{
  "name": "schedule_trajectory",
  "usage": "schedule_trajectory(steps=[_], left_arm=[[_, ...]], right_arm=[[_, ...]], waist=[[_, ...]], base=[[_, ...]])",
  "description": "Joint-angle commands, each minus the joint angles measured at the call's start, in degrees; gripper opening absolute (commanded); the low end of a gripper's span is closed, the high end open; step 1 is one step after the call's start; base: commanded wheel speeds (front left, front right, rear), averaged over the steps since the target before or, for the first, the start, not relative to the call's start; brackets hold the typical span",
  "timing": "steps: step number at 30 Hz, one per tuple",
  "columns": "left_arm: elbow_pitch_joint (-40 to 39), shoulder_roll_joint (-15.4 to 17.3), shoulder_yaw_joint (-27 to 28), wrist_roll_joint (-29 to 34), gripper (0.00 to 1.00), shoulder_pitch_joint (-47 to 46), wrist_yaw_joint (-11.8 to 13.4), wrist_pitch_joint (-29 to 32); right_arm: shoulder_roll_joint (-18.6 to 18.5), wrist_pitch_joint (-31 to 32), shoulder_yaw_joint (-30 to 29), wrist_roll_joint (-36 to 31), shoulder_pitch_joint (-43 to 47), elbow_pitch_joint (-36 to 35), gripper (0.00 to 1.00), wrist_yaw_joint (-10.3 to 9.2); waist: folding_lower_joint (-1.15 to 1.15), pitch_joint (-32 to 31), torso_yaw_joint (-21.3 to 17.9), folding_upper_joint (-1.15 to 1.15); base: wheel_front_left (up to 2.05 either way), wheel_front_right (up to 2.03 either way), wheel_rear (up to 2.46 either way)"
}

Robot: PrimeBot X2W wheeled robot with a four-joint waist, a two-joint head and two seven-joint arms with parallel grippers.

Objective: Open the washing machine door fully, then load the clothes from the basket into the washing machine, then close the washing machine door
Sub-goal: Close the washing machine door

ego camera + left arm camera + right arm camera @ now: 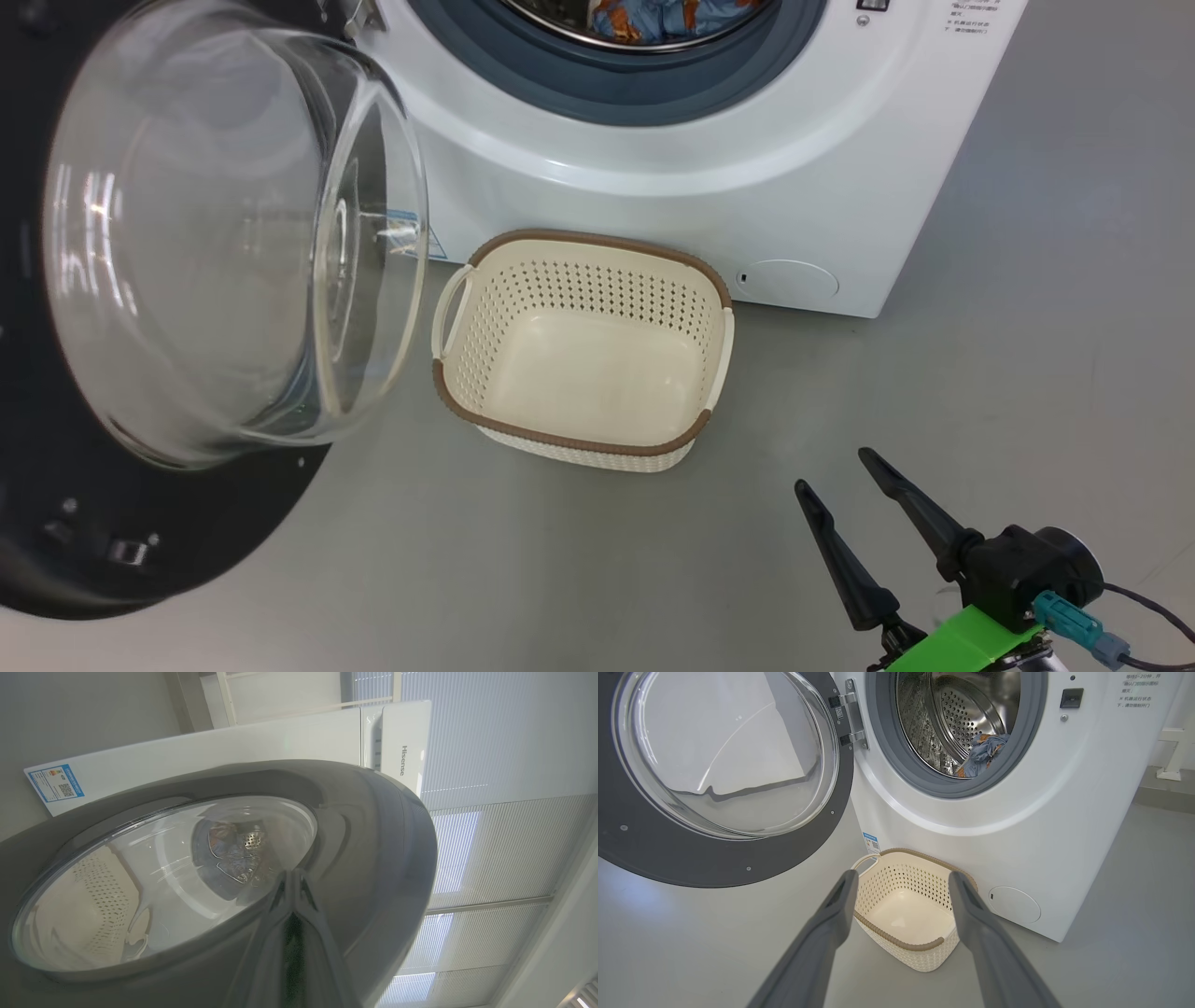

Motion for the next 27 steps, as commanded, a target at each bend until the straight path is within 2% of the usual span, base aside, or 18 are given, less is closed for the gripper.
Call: schedule_trajectory(steps=[1,15,27], left_arm=[[-2.69,1.77,-0.02,-1.11,0.00,-0.04,0.31,1.71],[-10.99,-2.51,-6.56,-2.20,0.00,1.05,3.27,7.17],[-15.61,-7.78,-10.57,-2.32,0.00,5.63,2.59,9.41]], right_arm=[[0.13,-0.67,1.60,0.64,-1.52,-0.99,1.00,0.54],[1.16,-1.85,2.29,1.02,-1.95,0.65,1.00,0.54],[2.07,-2.96,2.68,1.30,-1.87,2.36,1.00,0.54]], waist=[[0.00,-0.15,-0.11,0.00],[0.00,-0.84,-2.39,0.00],[0.00,-2.34,-3.46,0.00]], base=[[0.00,0.00,0.00],[0.00,0.00,0.00],[0.00,0.00,0.00]])
